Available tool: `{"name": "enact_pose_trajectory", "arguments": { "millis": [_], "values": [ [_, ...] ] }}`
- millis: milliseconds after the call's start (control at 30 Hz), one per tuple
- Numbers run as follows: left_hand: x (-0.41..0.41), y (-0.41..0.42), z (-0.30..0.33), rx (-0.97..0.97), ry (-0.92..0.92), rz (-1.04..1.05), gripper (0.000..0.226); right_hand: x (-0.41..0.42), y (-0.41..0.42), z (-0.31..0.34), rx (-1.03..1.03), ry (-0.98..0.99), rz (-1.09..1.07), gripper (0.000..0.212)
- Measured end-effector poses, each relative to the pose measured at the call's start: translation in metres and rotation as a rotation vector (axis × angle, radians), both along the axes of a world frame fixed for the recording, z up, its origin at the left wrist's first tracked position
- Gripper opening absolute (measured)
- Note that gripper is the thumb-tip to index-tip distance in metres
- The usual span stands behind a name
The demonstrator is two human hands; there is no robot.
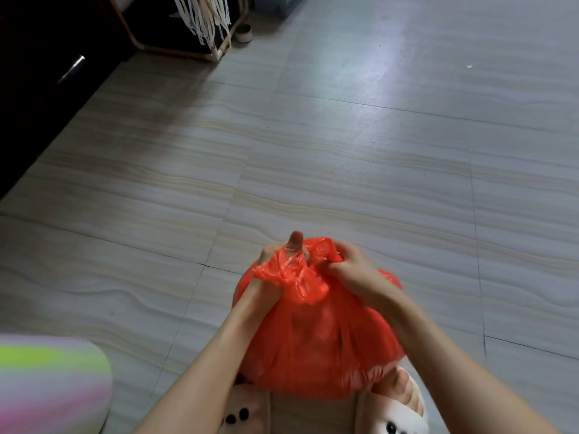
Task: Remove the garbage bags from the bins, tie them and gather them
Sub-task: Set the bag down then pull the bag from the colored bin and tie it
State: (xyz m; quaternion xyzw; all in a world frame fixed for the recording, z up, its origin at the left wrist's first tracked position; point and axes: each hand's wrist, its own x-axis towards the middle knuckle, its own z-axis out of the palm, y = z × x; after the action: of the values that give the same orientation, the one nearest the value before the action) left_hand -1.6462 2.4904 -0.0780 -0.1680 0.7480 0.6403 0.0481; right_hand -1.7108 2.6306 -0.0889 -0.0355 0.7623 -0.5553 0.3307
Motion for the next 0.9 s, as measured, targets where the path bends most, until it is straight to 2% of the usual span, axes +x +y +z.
{"name": "enact_pose_trajectory", "arguments": {
  "millis": [67, 100, 167, 267, 333, 433, 500, 600, 700, 800, 900],
  "values": [
    [0.002, 0.000, 0.003, -0.091, -0.242, -0.038, 0.047, 0.001, -0.009, -0.005, 0.264, 0.240, -0.127, 0.007],
    [0.003, 0.001, 0.006, -0.105, -0.216, -0.056, 0.046, 0.002, -0.010, -0.005, 0.266, 0.254, -0.189, 0.009],
    [0.002, 0.006, 0.007, -0.054, 0.034, -0.119, 0.044, 0.001, -0.010, -0.007, 0.171, 0.168, -0.248, 0.010],
    [-0.002, 0.012, 0.015, -0.001, 0.135, -0.154, 0.044, 0.002, -0.009, -0.008, 0.007, -0.008, -0.273, 0.018],
    [-0.003, 0.014, 0.015, -0.004, 0.140, -0.163, 0.040, 0.003, -0.008, -0.006, -0.140, -0.102, -0.317, 0.016],
    [-0.005, 0.015, 0.014, -0.080, 0.142, -0.175, 0.052, 0.001, -0.002, -0.002, -0.374, -0.200, -0.364, 0.021],
    [-0.006, 0.015, 0.015, -0.065, 0.140, -0.158, 0.055, 0.002, 0.002, 0.000, -0.436, -0.225, -0.300, 0.022],
    [-0.006, 0.015, 0.018, -0.043, 0.124, -0.135, 0.047, 0.002, 0.006, 0.004, -0.458, -0.248, -0.204, 0.026],
    [-0.004, 0.012, 0.016, -0.017, 0.134, -0.035, 0.038, -0.003, 0.015, 0.007, -0.629, -0.434, -0.202, 0.038],
    [0.002, 0.008, 0.013, -0.194, 0.078, 0.012, 0.038, -0.004, 0.022, 0.007, -0.796, -0.578, -0.322, 0.040],
    [0.005, 0.010, 0.013, -0.174, 0.077, 0.010, 0.043, -0.006, 0.018, 0.004, -0.822, -0.609, -0.597, 0.023]
  ]
}}
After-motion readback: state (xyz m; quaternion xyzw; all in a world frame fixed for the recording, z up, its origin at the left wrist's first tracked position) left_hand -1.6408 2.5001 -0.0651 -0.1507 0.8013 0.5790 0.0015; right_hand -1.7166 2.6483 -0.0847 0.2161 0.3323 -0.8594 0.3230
